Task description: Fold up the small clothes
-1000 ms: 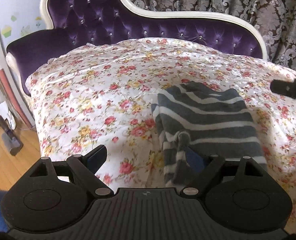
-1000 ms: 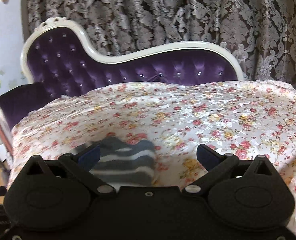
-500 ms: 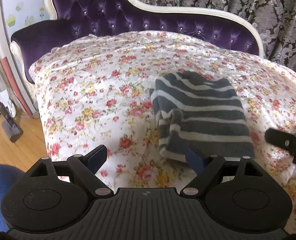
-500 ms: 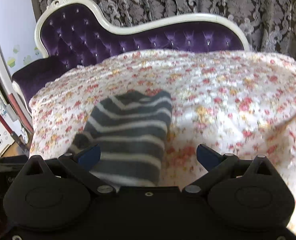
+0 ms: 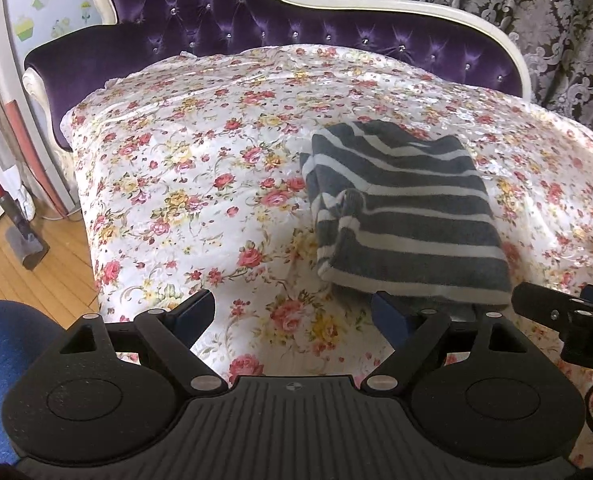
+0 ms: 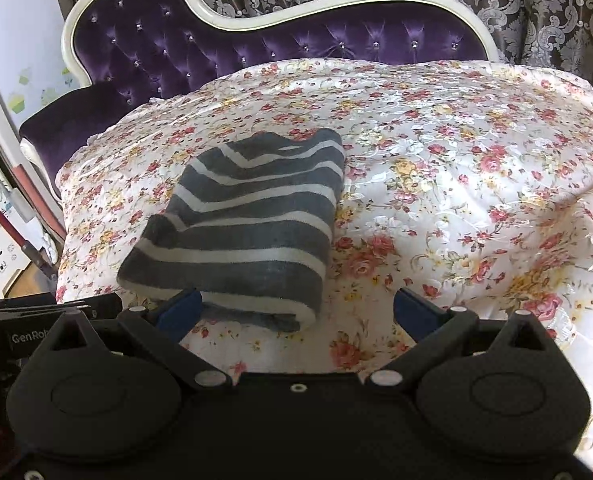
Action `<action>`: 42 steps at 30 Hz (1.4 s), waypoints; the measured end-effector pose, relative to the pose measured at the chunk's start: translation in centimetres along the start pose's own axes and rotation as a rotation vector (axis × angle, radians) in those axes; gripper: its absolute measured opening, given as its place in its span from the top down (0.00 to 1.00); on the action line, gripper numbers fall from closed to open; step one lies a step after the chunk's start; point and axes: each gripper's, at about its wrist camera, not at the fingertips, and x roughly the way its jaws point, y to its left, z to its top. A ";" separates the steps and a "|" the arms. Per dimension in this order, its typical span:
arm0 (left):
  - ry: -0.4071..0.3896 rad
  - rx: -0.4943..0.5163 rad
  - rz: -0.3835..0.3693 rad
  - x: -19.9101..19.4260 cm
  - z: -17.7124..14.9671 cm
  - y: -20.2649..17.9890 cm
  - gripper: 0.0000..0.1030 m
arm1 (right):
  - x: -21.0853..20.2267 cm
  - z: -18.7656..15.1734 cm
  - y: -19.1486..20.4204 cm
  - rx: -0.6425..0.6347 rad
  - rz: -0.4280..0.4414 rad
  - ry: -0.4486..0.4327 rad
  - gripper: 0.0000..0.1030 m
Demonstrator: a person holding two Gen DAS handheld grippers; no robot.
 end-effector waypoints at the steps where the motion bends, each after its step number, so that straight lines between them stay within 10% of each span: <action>1: 0.000 0.000 0.000 -0.1 0.0 0.0 0.17 | 0.0 0.0 0.1 -0.001 0.001 0.002 0.02; 42: -0.007 0.019 -0.002 -0.4 0.4 -0.2 0.17 | 1.0 0.0 0.4 0.024 0.028 0.031 0.02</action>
